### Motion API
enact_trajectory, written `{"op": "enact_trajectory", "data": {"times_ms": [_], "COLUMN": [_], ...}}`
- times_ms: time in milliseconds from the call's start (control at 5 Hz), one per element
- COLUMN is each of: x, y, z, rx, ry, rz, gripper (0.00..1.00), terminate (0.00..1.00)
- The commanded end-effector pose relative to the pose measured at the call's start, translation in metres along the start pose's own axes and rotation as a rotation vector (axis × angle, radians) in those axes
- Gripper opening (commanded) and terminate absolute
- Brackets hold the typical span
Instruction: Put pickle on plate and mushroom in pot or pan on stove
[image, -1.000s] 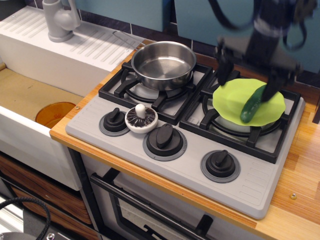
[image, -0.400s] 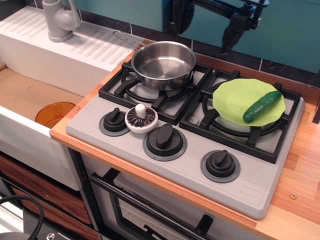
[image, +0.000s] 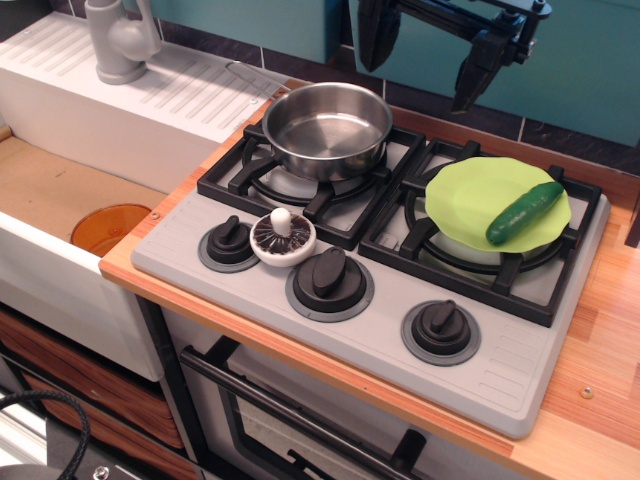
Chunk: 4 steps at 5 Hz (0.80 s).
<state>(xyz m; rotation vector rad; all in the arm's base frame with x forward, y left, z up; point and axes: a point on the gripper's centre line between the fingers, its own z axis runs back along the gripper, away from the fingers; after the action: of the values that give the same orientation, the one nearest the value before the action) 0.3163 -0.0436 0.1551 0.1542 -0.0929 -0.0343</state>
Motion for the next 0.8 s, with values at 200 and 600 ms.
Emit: {"op": "enact_trajectory", "data": {"times_ms": [200,600], "x": [0.009,-0.002], "y": [0.064,0.065], "z": [-0.014,-0.029], "rx": [0.111,0.154], "ry": [-0.243,-0.211], "rz": [0.019,0.081], "gripper": [1.0,1.0], "terminate": [0.0,0.0]}}
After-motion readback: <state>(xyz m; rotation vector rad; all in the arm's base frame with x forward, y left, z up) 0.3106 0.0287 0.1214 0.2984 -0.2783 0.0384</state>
